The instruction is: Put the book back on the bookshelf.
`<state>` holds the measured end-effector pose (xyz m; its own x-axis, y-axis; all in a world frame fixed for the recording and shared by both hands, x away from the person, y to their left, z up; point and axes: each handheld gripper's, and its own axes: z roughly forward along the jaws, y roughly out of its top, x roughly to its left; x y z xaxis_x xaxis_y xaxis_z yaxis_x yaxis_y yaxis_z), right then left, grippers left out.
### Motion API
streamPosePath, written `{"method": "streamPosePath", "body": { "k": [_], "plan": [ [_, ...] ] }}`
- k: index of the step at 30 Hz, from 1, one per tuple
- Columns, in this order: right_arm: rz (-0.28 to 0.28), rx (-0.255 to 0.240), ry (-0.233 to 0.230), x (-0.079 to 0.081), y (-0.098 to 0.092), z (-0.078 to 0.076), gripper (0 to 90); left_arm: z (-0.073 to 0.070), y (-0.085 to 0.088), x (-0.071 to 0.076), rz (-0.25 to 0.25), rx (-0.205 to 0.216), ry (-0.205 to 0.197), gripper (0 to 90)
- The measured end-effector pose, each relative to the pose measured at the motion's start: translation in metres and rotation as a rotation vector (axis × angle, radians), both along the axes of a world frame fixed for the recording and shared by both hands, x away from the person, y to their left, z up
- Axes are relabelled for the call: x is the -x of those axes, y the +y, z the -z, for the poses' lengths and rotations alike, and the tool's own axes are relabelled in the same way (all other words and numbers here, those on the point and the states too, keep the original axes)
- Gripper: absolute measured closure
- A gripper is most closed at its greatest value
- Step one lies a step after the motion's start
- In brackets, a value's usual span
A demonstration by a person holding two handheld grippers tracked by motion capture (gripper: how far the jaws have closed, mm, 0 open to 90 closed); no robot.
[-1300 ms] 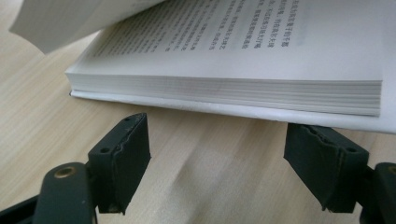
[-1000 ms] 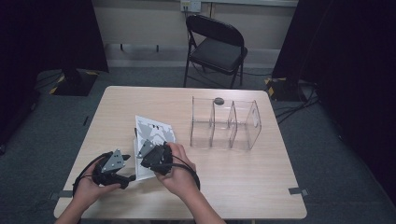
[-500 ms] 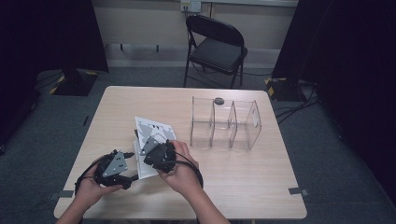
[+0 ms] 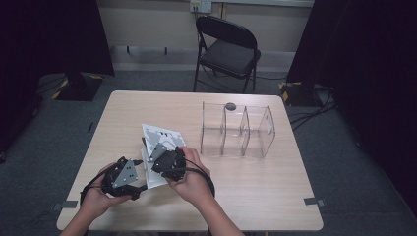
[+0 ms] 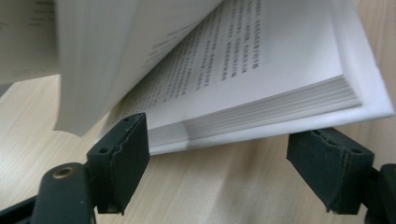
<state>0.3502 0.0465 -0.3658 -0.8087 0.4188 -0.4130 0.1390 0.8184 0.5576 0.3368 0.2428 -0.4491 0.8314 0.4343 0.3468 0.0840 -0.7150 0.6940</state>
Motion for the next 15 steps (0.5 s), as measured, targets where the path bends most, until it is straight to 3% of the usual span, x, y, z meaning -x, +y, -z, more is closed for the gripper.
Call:
{"method": "streamPosePath", "body": {
  "k": [3,8,13,15],
  "plan": [
    [0.002,-0.004,0.001,0.0002,0.0009,0.0001,58.8,0.0006,-0.0046,0.0,0.019,-0.047,-0.007,19.7],
    [0.002,0.004,0.007,0.0008,0.0017,0.0004,58.7,0.002,-0.0041,-0.0019,0.019,-0.03,-0.018,14.3],
    [-0.002,0.005,0.006,-0.0003,0.0024,-0.0005,58.7,0.0003,-0.0047,-0.0011,0.029,-0.043,-0.05,14.9],
    [-0.003,0.005,0.005,-0.0003,0.0025,-0.0004,58.7,-0.0005,-0.0047,-0.001,0.036,-0.042,-0.042,15.8]
  ]
}}
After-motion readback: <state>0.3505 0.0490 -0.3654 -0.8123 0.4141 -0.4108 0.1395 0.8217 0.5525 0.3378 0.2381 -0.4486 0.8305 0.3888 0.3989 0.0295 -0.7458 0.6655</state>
